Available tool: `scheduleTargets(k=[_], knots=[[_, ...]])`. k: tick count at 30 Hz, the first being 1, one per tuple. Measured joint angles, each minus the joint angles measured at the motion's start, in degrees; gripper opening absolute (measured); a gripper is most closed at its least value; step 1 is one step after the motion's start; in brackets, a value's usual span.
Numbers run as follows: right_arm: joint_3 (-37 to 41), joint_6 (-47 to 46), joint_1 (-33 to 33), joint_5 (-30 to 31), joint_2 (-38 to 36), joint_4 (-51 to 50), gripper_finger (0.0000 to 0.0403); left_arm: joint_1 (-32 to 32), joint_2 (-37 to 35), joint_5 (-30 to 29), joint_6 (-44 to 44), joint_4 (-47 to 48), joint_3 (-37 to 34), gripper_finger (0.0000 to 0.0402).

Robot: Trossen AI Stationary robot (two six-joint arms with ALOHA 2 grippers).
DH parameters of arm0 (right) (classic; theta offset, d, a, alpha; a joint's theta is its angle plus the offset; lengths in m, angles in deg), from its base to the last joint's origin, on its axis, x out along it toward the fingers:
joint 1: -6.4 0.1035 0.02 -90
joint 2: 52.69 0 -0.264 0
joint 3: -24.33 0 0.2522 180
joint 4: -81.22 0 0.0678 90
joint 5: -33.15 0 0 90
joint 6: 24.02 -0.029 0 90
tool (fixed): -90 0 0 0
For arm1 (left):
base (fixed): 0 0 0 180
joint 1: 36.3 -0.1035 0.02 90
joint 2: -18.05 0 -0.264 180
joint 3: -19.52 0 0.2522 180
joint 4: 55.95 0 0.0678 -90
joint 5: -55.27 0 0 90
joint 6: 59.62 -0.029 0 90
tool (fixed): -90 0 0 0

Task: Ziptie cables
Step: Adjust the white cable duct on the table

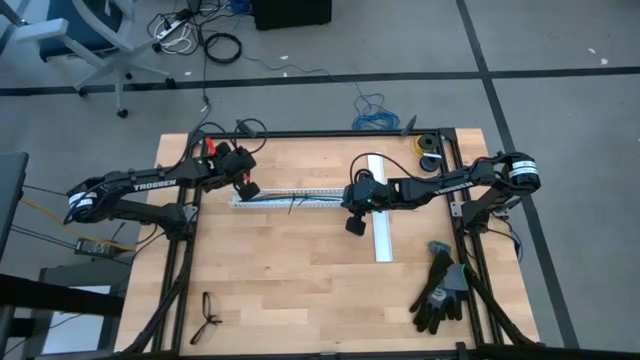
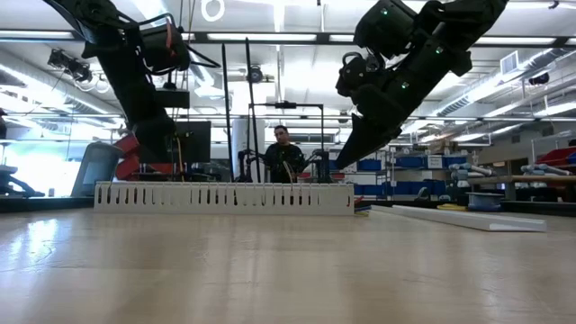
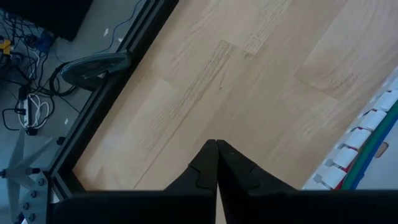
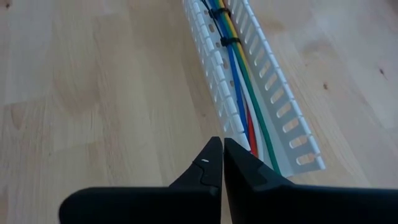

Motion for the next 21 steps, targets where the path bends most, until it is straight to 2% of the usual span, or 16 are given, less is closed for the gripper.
scheduleTargets(k=[21], knots=[[0.00, 0.00, 0.00, 0.00, 0.00, 1.15, 0.0002, 0.02, -0.01, 0.00, 0.04, -2.06, 0.00, 0.0017]])
